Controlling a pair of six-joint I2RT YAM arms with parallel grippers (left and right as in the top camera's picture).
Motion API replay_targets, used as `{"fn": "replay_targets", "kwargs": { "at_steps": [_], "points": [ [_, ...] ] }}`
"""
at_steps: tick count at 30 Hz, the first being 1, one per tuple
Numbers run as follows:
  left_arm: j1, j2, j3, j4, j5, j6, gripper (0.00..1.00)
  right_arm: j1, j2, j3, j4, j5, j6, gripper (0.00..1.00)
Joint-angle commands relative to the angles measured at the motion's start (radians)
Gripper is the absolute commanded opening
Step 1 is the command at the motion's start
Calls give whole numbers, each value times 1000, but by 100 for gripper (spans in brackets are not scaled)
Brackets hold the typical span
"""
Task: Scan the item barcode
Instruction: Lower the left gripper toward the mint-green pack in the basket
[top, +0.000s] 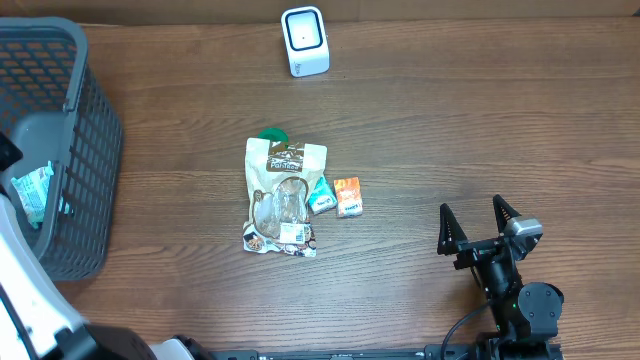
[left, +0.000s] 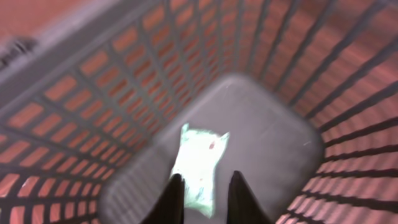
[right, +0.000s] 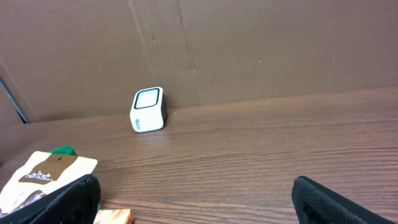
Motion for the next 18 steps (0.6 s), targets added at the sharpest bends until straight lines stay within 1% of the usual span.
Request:
{"fn": "replay_targets", "kwargs": {
  "at_steps": [1,2,3,4,5,7,9,11,12,15,18],
  "points": [
    [1,-12,14,-1,58,-39,33,-3,-11,-11,6,5,-4,100],
    [2,-6,13,-5,54,-37,45,-3,-11,-11,6,5,-4,100],
    [2,4,11,-6,55,-31,54,-3,-11,-11,6,5,-4,100],
    [2,16,11,-6,57,-32,61,-3,-11,-11,6,5,-4,100],
    [2,32,11,-6,58,-32,66,-3,-11,-11,6,5,-4,100],
    [2,69,11,-6,58,-31,70,-3,-11,-11,6,5,-4,100],
    [2,109,10,-12,58,-8,71,-3,-11,-11,6,5,-4,100],
    [2,153,10,-31,55,77,64,-3,-11,-11,6,5,-4,100],
    [2,177,8,-38,52,114,64,-3,-11,-11,6,5,-4,100],
    [2,238,-10,-39,27,112,68,-3,-11,-11,6,5,-4,100],
    [2,291,-15,-29,27,134,70,-3,-11,-11,6,5,-4,100]
  ]
}}
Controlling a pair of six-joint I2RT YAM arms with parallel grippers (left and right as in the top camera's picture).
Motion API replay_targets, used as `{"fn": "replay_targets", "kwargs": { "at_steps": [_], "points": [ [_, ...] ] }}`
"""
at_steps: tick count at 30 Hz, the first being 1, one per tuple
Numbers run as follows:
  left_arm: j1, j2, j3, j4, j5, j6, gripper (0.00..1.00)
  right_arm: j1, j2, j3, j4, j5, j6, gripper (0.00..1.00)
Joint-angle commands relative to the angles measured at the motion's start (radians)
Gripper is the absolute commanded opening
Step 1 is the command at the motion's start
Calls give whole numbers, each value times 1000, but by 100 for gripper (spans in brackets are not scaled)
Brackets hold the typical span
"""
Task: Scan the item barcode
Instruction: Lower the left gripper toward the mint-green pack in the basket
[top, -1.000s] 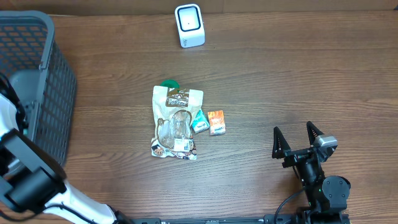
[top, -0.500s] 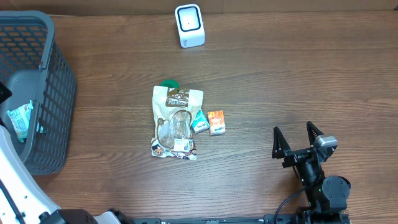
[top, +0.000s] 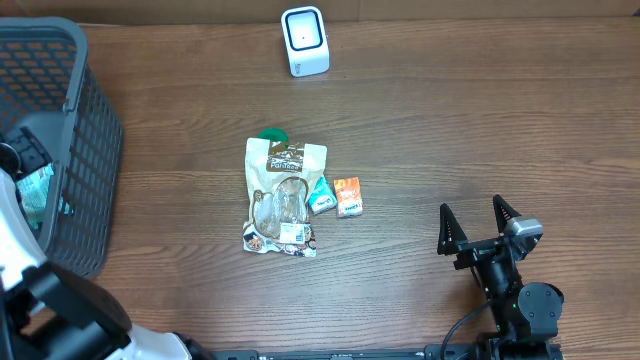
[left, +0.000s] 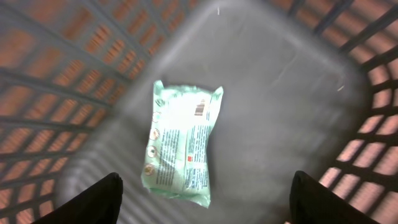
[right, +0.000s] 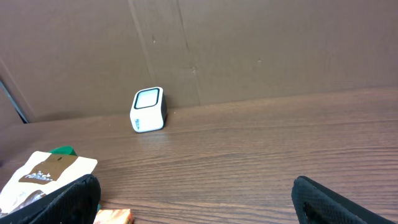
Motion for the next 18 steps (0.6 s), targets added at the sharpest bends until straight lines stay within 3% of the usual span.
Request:
{"fn": "replay_targets", "kwargs": {
  "at_steps": [1,9,18],
  "points": [
    [2,56,-15,15,-8,54,72,-3,-11,-11,6,5,-4,100],
    [2,197,-15,29,-55,98,75,-3,-11,-11,6,5,-4,100],
    [2,322,-15,26,-104,97,68,-3,-11,-11,6,5,-4,100]
  ]
}}
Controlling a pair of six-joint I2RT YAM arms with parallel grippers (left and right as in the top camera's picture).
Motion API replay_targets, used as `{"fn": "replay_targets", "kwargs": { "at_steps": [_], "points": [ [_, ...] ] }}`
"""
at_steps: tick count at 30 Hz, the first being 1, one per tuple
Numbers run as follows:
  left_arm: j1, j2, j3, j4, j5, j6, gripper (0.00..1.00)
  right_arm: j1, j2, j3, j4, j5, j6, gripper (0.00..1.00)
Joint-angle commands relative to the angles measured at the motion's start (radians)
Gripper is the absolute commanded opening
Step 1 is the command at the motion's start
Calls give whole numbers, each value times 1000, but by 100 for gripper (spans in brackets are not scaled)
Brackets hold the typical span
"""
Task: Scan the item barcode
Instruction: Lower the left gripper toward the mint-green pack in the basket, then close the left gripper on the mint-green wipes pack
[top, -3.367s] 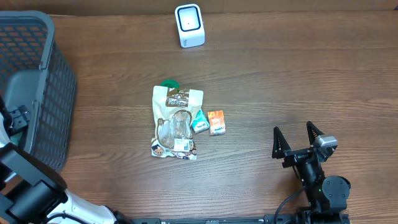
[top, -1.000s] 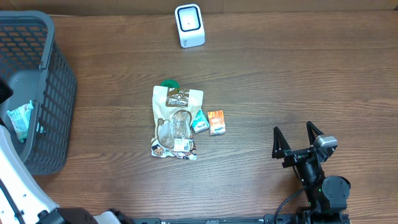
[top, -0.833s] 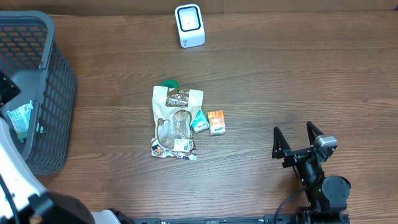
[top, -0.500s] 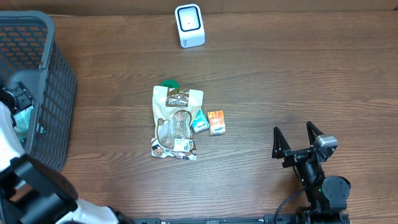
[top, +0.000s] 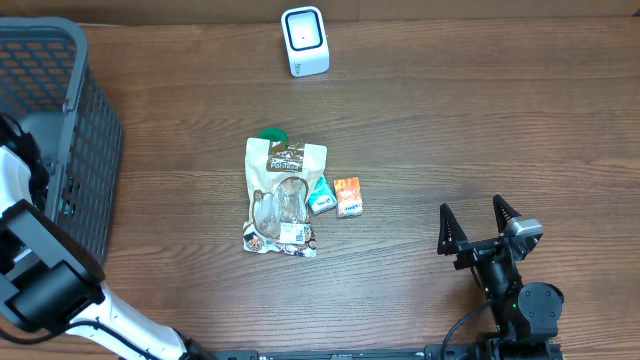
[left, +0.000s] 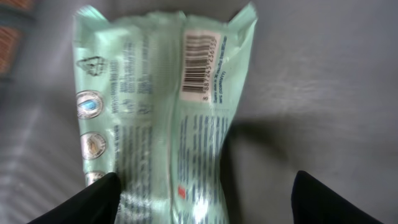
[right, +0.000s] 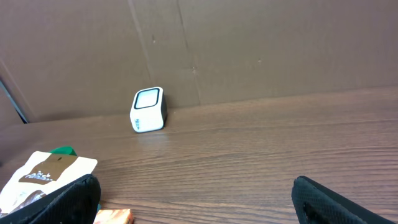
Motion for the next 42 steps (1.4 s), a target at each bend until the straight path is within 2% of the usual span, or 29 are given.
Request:
{"fn": "replay_targets", "kwargs": {
  "at_steps": [1,6,8,9,10,11,20,26,36,40,41,42],
  "points": [
    [2,40,-10,3,-23,18,67,-3,-11,-11,5,5,-4,100],
    [3,83,-10,-1,-30,14,57,-3,-11,-11,5,5,-4,100],
    [6,99,-10,-5,-30,6,49,-3,-11,-11,5,5,-4,100],
    [6,107,-10,-8,-29,-3,39,-3,-11,-11,5,5,-4,100],
    [6,111,-10,-13,-29,-11,17,-3,-11,-11,5,5,-5,100],
    [6,113,-10,-24,-29,-21,4,-3,-11,-11,5,5,-4,100],
    [5,36,38,-83,-28,-129,4,-3,-11,-11,5,5,-4,100],
    [3,-152,162,-151,-3,-245,4,-3,-11,-11,5,5,-4,100],
    [-9,-558,236,-140,92,-260,4,-3,-11,-11,5,5,-4,100],
    [-11,-619,235,-140,76,-264,4,-3,-12,-11,5,5,-4,100],
    [-10,-617,233,-143,71,-264,6,-3,-11,-11,5,5,-4,100],
    [-9,-608,227,-147,68,-267,17,-3,-11,-11,5,5,-4,100]
  ]
}}
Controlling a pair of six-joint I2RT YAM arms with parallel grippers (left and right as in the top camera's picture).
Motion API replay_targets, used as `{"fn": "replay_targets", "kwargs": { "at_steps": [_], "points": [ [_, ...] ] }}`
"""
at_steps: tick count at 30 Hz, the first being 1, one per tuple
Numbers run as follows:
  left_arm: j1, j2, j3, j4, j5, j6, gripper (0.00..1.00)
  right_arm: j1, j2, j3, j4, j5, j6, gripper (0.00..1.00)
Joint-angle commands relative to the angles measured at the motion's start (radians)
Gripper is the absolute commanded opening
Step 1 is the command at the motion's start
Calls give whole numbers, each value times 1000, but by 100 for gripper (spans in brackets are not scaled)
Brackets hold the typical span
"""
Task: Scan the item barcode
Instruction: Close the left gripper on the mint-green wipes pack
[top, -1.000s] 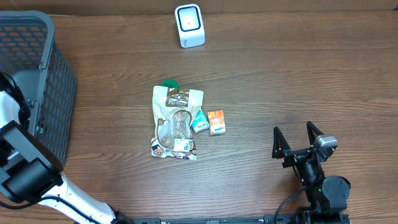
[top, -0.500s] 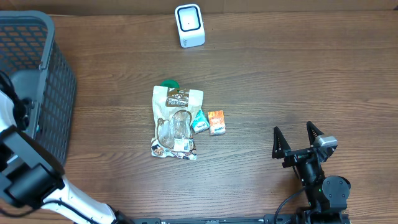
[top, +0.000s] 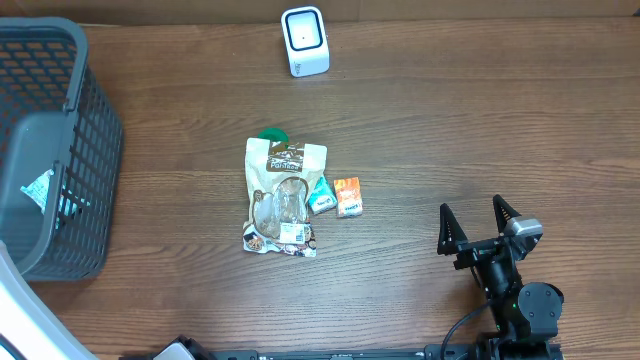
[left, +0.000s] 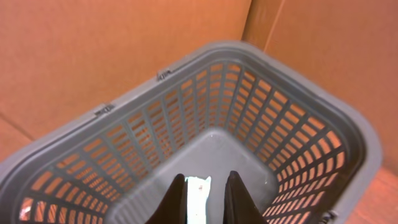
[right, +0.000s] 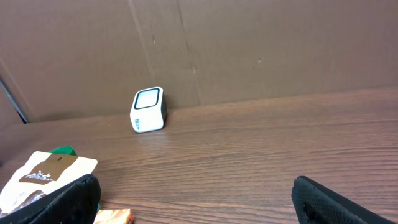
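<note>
A pale green packet (top: 38, 188) lies on the floor of the grey mesh basket (top: 95, 150) at the table's left edge. The left wrist view looks down into the basket (left: 292, 143) from high above. There my left gripper (left: 205, 175) has its fingers drawn close together, and the packet (left: 198, 193) shows far below in the narrow gap. The overhead view shows only the left arm's white body (top: 20, 310), with the gripper out of frame. The white scanner (top: 304, 40) stands at the back middle. My right gripper (top: 470, 207) rests open at the front right, holding nothing.
A brown pouch (top: 283, 195) lies mid-table with a green cap (top: 272, 135) at its far end. A small teal packet (top: 320, 195) and an orange packet (top: 347, 196) lie beside it. The right wrist view shows the scanner (right: 148, 109) against a cardboard wall.
My left gripper was wide open right over the packet inside the basket. Now it is high above the basket with its fingers close together, and the packet still lies on the basket floor. The right arm is unchanged.
My left gripper first hung over the basket with its fingers close together. Then it was wide open lower inside, then close over the packet with the barcode in view. Now it is back up, out of the basket, and the packet remains inside. The right arm stayed still.
</note>
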Motion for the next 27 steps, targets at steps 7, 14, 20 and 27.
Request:
{"fn": "replay_targets", "kwargs": {
  "at_steps": [7,14,20,27],
  "points": [
    [-5,229,-63,-74,57,-35,76,-3,-11,-11,6,5,-4,100],
    [-5,452,-63,-121,59,-33,84,-3,-11,-11,6,5,-4,100],
    [4,603,-64,-131,58,-33,88,-3,-11,-11,6,5,-4,100],
    [7,722,-82,-131,28,-51,87,-3,-11,-11,6,5,-4,100]
  ]
}}
